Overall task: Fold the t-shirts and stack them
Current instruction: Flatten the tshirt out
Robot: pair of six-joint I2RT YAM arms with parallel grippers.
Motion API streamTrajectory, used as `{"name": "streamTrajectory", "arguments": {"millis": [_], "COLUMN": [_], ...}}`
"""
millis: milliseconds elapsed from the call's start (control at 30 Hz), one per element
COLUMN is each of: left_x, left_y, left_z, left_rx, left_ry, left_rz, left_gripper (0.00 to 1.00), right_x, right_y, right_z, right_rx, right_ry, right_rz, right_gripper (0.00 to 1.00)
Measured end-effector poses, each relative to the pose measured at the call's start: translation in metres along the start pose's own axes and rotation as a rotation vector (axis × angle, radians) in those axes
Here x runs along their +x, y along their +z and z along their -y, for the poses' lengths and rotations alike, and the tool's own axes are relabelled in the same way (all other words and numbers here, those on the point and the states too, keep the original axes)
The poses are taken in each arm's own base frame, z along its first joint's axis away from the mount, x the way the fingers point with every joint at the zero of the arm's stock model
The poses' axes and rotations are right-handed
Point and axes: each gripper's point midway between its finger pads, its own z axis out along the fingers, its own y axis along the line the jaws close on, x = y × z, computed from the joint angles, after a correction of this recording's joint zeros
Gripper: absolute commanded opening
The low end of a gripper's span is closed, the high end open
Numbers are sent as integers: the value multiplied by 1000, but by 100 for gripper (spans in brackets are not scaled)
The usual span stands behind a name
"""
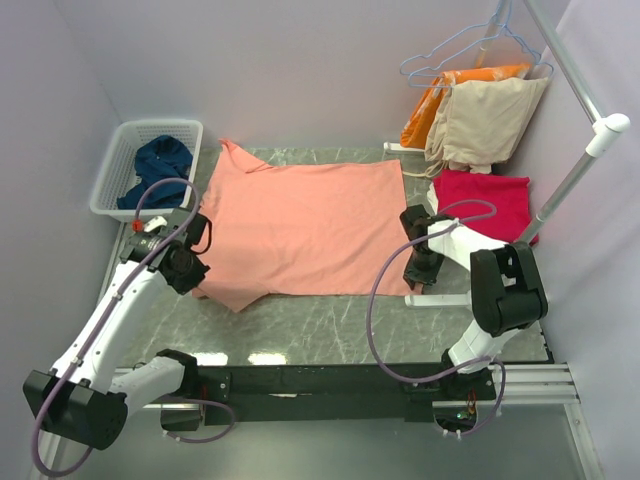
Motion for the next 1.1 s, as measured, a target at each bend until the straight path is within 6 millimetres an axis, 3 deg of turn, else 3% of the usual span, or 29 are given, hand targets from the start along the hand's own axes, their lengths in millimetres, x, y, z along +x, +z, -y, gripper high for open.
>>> {"name": "streamTrajectory", "arguments": {"millis": [100, 167, 200, 233, 300, 700, 800, 967, 1100], "left_x": [0, 0, -1, -2, -4, -5, -4, 3, 12], "left_y": [1, 1, 1, 0, -2, -6, -10, -22, -27], "left_z": [1, 1, 2, 3, 4, 5, 4, 1, -8], "left_rx": [-5, -6, -5, -1, 6, 17, 36, 79, 91], "left_ry": [9, 10, 10, 9, 5, -1, -9, -22, -32], "left_rz": [-3, -4, -3, -1, 4, 6, 5, 4, -4], "left_gripper": [1, 1, 1, 1, 1, 1, 1, 1, 1], "right_x": [-2, -3, -3, -4, -7, -10, -12, -23, -20], "right_y": [1, 1, 1, 1, 2, -5, -22, -71, -92], "right_z": [0, 1, 0, -1, -6, -6, -1, 7, 17], "right_rx": [-12, -21, -25, -33, -49, -82, -113, -222, -255], "right_ry": [-2, -2, -4, -6, -13, -17, 2, 60, 78], "right_rz": [-20, -33, -38, -45, -51, -17, 29, 170, 212], "right_gripper": [43, 36, 30, 13, 0, 0, 0, 0, 0]}}
